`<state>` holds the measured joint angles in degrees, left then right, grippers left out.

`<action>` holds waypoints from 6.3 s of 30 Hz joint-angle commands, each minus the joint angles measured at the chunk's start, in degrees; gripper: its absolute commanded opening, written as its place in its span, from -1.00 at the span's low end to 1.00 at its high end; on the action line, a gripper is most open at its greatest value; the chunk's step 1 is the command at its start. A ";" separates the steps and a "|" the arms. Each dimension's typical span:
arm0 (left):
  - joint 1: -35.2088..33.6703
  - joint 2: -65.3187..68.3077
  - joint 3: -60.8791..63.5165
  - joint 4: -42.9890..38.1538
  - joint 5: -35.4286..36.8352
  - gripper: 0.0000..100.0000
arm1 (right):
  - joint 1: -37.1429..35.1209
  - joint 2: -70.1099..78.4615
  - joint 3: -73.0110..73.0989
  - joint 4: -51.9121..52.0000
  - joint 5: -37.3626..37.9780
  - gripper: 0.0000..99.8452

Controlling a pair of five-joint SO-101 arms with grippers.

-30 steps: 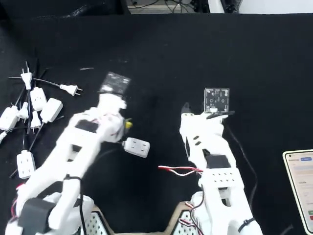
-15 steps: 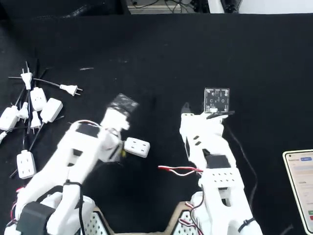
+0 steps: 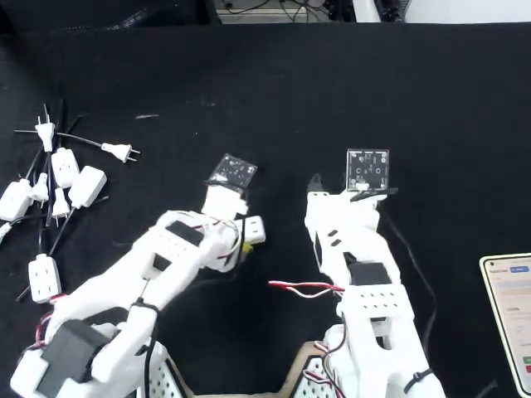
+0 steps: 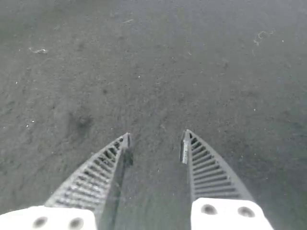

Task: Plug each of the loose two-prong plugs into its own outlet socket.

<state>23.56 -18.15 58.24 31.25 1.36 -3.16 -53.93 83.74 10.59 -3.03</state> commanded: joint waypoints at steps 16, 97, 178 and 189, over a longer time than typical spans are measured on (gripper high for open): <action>-37.23 -26.11 -16.31 34.73 -20.31 -0.55 | 1.14 -0.13 -2.77 -1.49 0.00 -0.67; -62.64 -3.25 -64.92 69.54 -56.97 -0.94 | 1.14 -0.13 -2.51 -1.32 0.00 -0.67; -21.85 2.02 -18.86 31.38 -17.41 -0.57 | -3.69 0.22 -5.05 6.95 4.04 -0.67; -21.67 1.85 -1.80 4.31 -1.41 -0.57 | -12.66 0.40 -4.53 10.81 -0.53 -0.67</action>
<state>2.20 -16.57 55.96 39.60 -3.47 -14.77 -53.93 81.71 20.88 -1.80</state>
